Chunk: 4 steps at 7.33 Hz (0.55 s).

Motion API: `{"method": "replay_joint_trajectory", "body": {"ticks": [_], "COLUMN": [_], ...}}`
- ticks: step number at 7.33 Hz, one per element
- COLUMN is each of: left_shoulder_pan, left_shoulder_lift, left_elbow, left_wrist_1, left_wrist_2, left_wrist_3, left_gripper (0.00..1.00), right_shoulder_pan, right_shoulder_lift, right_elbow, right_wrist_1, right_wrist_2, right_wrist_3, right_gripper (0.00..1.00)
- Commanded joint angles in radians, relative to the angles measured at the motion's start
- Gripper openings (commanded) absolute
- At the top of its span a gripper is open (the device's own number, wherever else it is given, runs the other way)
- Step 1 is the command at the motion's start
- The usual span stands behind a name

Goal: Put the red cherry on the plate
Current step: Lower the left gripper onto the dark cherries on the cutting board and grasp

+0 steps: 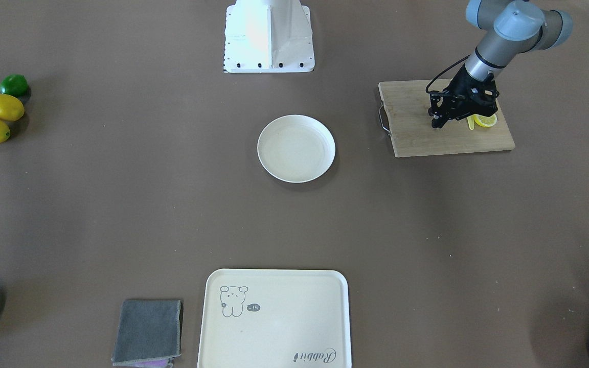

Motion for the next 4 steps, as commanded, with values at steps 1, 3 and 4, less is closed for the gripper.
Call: {"method": "replay_joint_trajectory", "body": {"ticks": [1, 3, 4], "left_shoulder_pan": [-0.013, -0.014, -0.014], "left_shoulder_lift": [-0.01, -0.074, -0.132], "left_elbow": [-0.02, -0.035, -0.032], "left_wrist_1": [-0.001, 0.006, 0.028], "left_wrist_2": [-0.002, -0.012, -0.014], "left_wrist_3": [-0.002, -0.003, -0.005], "left_gripper": [0.0, 0.0, 0.0], "right_shoulder_pan": [0.0, 0.015, 0.031], "right_shoulder_lift": [0.0, -0.024, -0.061], "right_elbow": [-0.001, -0.001, -0.004], "right_wrist_1": [0.0, 0.0, 0.002], "right_wrist_2": [0.001, 0.003, -0.002], "right_wrist_3": [0.0, -0.002, -0.003], "right_gripper": [1.0, 1.0, 1.0]}}
